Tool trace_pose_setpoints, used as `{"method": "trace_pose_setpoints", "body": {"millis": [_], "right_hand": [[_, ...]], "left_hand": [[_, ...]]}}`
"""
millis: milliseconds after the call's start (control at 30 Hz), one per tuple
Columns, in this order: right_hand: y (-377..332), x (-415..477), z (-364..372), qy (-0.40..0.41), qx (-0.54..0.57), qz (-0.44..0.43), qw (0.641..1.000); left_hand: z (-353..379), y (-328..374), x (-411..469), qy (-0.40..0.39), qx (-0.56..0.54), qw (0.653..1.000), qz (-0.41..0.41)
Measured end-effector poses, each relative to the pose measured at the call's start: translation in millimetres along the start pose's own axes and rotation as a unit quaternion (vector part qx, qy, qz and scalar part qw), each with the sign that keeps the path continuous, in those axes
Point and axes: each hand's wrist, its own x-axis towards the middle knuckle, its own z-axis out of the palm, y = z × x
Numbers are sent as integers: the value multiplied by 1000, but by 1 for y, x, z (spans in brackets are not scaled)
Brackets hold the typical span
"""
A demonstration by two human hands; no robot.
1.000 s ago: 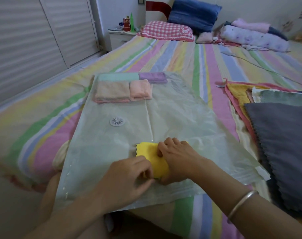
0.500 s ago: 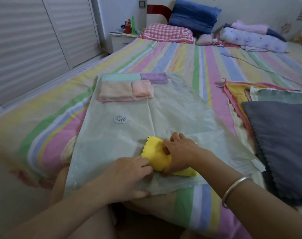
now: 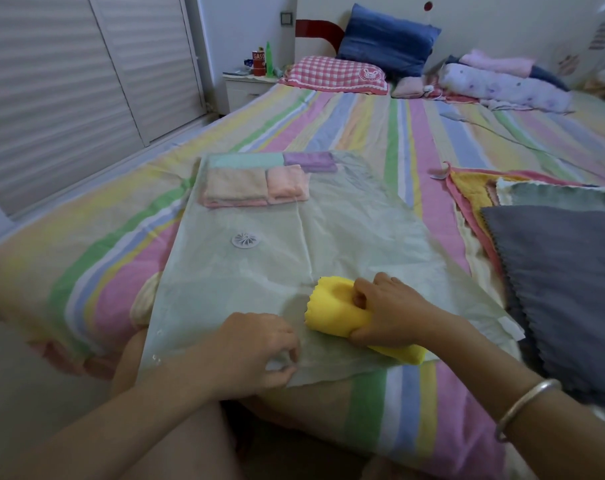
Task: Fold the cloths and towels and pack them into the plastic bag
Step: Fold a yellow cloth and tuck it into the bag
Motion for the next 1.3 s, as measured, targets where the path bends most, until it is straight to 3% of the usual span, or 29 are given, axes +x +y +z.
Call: {"method": "trace_pose_setpoints", "body": {"millis": [67,167,267,333,433,533,600,667,767,867,1033,1100,1167,1300], "right_hand": [[2,-12,-4,95,56,-17,994],[-8,-42,-17,276,120,-124,945],[-25,-69,-16,285,8,-285,915],[-30,-71,-1,241,-86,-324,911],[-32,-54,15,173,-71,-223,957],[-33,-30,8,77,69,-28,994],[-32,-12,-1,1,228,58,972],[-33,9,-8,6,333,104,937],[-36,38,-17,60,307,115,943],[-43,74,-26,112,236,101,960],[-63,129,-46,159,202,-17,966],[-68,157,-47,218,158,-12,963],[-71,184,-57,276,64,12,959],[-66,235,-68,286,-21,-39,957]], "left_hand": [[1,4,0,39,-2,999,-19],[-13,6,6,84,-99,985,-114],[-35,6,9,116,-202,956,-177],[-48,5,11,127,-249,938,-207],[-62,7,12,179,-298,912,-218],[-74,16,12,227,-299,905,-201],[-80,22,15,244,-293,908,-172],[-87,27,19,246,-287,914,-145],[-103,27,27,250,-341,890,-167],[-126,24,38,241,-455,831,-211],[-152,0,46,73,-564,795,-210],[-159,-17,47,31,-598,778,-190],[-158,-48,54,79,-580,775,-238],[-136,-130,81,209,-456,785,-364]]}}
